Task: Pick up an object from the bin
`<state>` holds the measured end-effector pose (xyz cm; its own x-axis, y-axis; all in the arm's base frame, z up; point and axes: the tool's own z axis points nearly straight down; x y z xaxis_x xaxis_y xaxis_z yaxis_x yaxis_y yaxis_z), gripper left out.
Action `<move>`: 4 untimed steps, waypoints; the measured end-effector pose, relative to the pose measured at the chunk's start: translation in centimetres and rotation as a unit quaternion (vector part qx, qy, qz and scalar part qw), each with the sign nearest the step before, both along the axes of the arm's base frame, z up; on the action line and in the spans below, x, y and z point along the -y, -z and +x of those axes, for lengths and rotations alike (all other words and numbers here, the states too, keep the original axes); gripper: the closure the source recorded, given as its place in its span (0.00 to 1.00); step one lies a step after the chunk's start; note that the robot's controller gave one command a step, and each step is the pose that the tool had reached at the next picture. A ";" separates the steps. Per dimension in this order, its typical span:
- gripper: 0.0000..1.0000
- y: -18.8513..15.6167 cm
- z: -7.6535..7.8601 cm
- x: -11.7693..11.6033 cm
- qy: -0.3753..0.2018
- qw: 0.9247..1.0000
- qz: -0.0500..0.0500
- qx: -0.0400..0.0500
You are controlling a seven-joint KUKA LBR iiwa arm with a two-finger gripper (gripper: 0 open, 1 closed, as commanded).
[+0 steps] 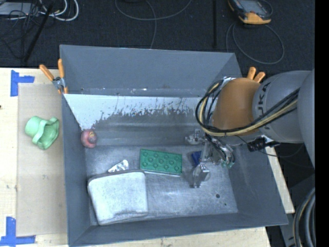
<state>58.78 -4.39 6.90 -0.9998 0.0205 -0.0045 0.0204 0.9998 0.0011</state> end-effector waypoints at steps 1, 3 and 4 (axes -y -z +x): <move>0.00 -0.3 3.3 -6.6 -0.055 0.998 -0.002 -0.001; 1.00 -12.6 2.6 -5.8 -0.067 0.998 -0.001 0.003; 1.00 -17.6 3.3 -6.0 -0.077 0.997 -0.001 0.002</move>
Offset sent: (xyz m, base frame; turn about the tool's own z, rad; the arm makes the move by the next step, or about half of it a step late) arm 0.0311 0.0658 0.0010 -0.1073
